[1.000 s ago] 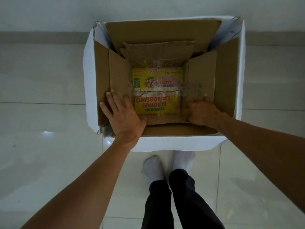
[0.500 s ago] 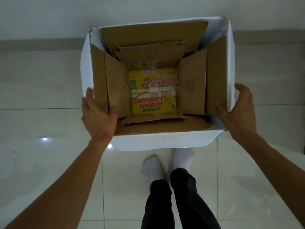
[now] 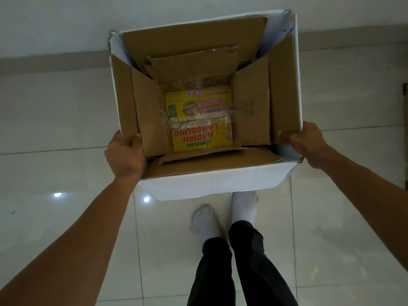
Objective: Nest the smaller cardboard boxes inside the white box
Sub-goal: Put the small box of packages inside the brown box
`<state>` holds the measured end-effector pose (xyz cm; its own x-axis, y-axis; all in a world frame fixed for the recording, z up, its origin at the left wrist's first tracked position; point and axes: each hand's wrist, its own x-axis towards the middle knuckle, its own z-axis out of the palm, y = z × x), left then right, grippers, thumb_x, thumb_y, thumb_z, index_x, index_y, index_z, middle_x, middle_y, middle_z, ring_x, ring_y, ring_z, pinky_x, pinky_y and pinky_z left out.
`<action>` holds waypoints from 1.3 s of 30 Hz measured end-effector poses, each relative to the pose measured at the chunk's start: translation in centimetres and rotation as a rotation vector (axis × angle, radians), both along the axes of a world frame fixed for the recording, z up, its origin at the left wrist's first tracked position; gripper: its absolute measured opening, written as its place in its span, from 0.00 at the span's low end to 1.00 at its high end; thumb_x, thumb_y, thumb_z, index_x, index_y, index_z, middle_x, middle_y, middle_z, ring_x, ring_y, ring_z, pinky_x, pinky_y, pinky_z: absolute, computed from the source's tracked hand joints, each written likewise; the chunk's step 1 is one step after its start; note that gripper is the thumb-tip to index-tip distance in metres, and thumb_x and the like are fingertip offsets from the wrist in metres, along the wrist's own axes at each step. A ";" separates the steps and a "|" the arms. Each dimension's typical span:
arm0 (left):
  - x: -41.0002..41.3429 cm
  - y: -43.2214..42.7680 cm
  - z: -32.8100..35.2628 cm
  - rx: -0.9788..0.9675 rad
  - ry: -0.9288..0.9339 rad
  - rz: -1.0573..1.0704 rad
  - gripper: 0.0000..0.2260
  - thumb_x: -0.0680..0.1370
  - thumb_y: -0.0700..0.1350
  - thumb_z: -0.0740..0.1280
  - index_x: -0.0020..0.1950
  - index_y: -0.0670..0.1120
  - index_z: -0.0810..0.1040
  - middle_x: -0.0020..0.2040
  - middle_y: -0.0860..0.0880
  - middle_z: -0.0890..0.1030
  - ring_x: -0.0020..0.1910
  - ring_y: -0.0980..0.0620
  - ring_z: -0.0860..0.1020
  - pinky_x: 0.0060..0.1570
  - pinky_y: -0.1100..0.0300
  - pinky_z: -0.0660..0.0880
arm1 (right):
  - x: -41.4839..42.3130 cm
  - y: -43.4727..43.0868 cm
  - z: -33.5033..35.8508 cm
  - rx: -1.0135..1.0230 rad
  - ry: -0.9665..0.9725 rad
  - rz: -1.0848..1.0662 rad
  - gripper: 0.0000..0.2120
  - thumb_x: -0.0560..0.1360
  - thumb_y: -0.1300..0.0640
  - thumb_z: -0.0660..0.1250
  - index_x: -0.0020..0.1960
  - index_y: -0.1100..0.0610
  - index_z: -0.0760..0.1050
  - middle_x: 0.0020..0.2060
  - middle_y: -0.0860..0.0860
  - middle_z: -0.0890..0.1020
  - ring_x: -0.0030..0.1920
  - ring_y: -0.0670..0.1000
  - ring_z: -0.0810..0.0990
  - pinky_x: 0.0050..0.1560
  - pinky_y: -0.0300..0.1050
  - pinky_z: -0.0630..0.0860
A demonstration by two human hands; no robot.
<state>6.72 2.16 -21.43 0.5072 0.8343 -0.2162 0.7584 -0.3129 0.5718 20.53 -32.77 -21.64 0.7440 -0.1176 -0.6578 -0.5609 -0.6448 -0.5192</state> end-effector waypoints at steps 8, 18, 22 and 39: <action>-0.7 -1.8 1.3 -0.019 -0.033 -0.007 0.02 0.74 0.44 0.66 0.44 0.48 0.79 0.37 0.53 0.77 0.35 0.55 0.74 0.35 0.67 0.67 | -1.0 -1.2 0.8 0.013 -0.084 -0.043 0.20 0.72 0.58 0.69 0.62 0.61 0.74 0.49 0.55 0.78 0.48 0.57 0.77 0.49 0.47 0.74; -1.1 -9.6 3.1 -0.079 -0.069 -0.075 0.05 0.74 0.44 0.66 0.45 0.45 0.81 0.39 0.51 0.80 0.37 0.54 0.77 0.38 0.66 0.71 | -2.9 -10.3 1.2 0.003 -0.091 -0.111 0.20 0.70 0.59 0.70 0.61 0.60 0.76 0.48 0.55 0.79 0.47 0.56 0.77 0.50 0.46 0.73; -0.7 -15.2 3.7 -0.047 -0.052 -0.115 0.07 0.75 0.45 0.65 0.46 0.44 0.80 0.40 0.50 0.80 0.38 0.52 0.77 0.39 0.64 0.71 | -3.5 -16.1 1.8 0.047 -0.096 -0.118 0.19 0.72 0.60 0.70 0.62 0.62 0.75 0.51 0.57 0.80 0.48 0.55 0.78 0.51 0.45 0.73; 4.5 -40.7 1.4 -0.070 -0.028 -0.079 0.11 0.75 0.48 0.64 0.51 0.44 0.81 0.41 0.49 0.79 0.38 0.50 0.76 0.42 0.61 0.72 | 2.2 -39.8 1.8 0.007 -0.102 -0.053 0.21 0.75 0.63 0.66 0.67 0.62 0.69 0.62 0.61 0.76 0.62 0.61 0.74 0.56 0.45 0.70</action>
